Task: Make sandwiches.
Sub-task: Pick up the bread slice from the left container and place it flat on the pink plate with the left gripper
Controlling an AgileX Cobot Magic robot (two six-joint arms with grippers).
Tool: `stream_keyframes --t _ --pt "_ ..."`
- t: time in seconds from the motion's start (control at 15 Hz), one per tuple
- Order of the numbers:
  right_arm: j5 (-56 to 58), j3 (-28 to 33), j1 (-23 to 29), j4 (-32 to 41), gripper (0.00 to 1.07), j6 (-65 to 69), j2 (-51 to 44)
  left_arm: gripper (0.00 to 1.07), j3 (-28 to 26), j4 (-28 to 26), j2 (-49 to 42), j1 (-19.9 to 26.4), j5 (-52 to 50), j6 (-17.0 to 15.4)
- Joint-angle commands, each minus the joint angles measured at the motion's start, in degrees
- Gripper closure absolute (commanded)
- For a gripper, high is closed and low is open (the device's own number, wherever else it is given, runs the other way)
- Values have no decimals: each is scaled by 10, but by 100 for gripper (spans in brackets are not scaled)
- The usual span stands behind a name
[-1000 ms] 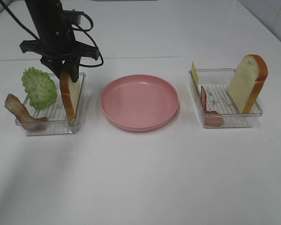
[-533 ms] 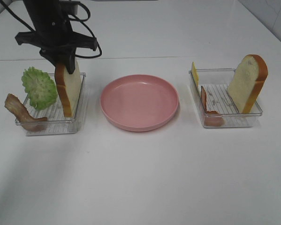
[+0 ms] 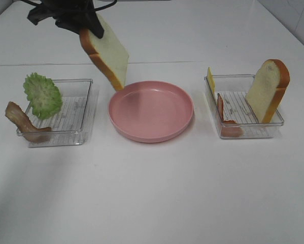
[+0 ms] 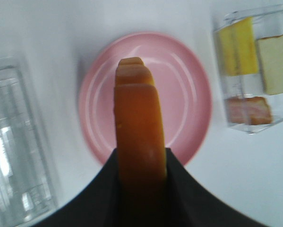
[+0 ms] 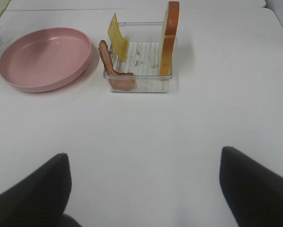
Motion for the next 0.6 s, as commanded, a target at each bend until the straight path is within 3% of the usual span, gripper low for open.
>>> stream_keyframes --t 0.07,0.2,0.47,0.6 --pt "-5 2 -3 1 27 4 -8 107 -2 -144 45 6 -28 67" --pt "-5 2 -3 1 27 4 -8 107 -2 -239 96 6 -54 91" --pt "-5 2 -3 1 27 4 -8 107 -2 -370 168 3 -74 152" --pt "-5 2 -3 1 27 4 -8 107 -2 -389 197 -1 -76 158"
